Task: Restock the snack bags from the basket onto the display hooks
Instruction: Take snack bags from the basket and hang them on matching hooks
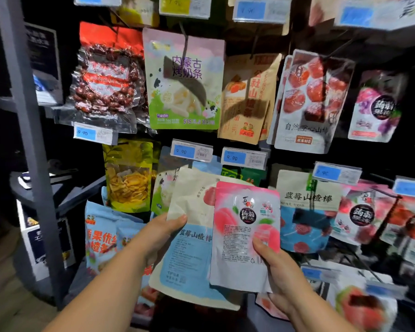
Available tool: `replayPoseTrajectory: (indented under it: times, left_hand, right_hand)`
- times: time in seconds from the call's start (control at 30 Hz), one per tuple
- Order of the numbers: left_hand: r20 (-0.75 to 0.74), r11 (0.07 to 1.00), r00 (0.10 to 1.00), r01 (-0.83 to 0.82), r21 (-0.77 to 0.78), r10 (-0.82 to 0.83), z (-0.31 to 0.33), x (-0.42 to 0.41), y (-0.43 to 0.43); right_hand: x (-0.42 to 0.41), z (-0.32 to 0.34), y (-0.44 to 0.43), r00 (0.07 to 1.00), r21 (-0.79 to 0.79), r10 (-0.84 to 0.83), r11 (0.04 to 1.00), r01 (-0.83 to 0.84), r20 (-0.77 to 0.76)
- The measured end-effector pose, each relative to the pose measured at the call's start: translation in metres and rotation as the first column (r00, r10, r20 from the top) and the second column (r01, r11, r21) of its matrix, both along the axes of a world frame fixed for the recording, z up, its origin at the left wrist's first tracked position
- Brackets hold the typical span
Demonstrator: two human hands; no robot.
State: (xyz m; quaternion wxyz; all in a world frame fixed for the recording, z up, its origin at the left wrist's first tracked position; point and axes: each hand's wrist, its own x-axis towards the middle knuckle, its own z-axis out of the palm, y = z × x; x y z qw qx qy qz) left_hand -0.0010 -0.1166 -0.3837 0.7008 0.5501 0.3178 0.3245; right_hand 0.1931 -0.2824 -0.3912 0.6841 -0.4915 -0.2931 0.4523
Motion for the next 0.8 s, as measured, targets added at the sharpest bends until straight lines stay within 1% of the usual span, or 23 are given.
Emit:
replayPoseTrajectory:
  times: [0.27, 0.47, 0.57, 0.6, 0.67, 0.73, 0.77, 0.8]
  left_hand:
    - [0.04, 0.998, 0.999, 0.032, 0.056, -0.034, 0.011, 0.057, -0.054]
    - [0.045, 0.997, 0.996, 0.071, 0.036, -0.073, 0.016, 0.098, -0.09]
    - [0.099, 0.988, 0.985, 0.147, -0.043, -0.142, 0.014, 0.111, -0.101]
    - [0.094, 0.985, 0.983, 0.162, -0.061, -0.156, 0.011, 0.113, -0.103]
    - [0.114, 0.964, 0.971, 0.225, -0.14, -0.21, 0.008, 0.118, -0.108]
    - [0.177, 0.913, 0.948, 0.304, -0.272, -0.263, 0.005, 0.121, -0.111]
    - [0.238, 0.864, 0.926, 0.363, -0.35, -0.292, 0.003, 0.122, -0.114]
    - [0.261, 0.832, 0.917, 0.388, -0.397, -0.303, -0.004, 0.124, -0.111]
  right_hand:
    - [0.03, 0.015, -0.047, 0.99, -0.016, -0.125, 0.992, 0.124, -0.061]
    - [0.06, 0.026, -0.077, 0.964, -0.038, -0.261, 0.965, 0.259, -0.056]
    - [0.073, 0.031, -0.086, 0.951, -0.038, -0.306, 0.952, 0.304, -0.04]
    - [0.076, 0.032, -0.089, 0.946, -0.046, -0.323, 0.946, 0.321, -0.041]
    - [0.083, 0.034, -0.093, 0.937, -0.048, -0.346, 0.938, 0.344, -0.052]
    - [0.09, 0.037, -0.097, 0.93, -0.04, -0.359, 0.933, 0.357, -0.077]
    - [0.094, 0.038, -0.099, 0.926, -0.037, -0.367, 0.93, 0.365, -0.094]
    - [0.097, 0.039, -0.1, 0.921, -0.038, -0.375, 0.927, 0.373, -0.107]
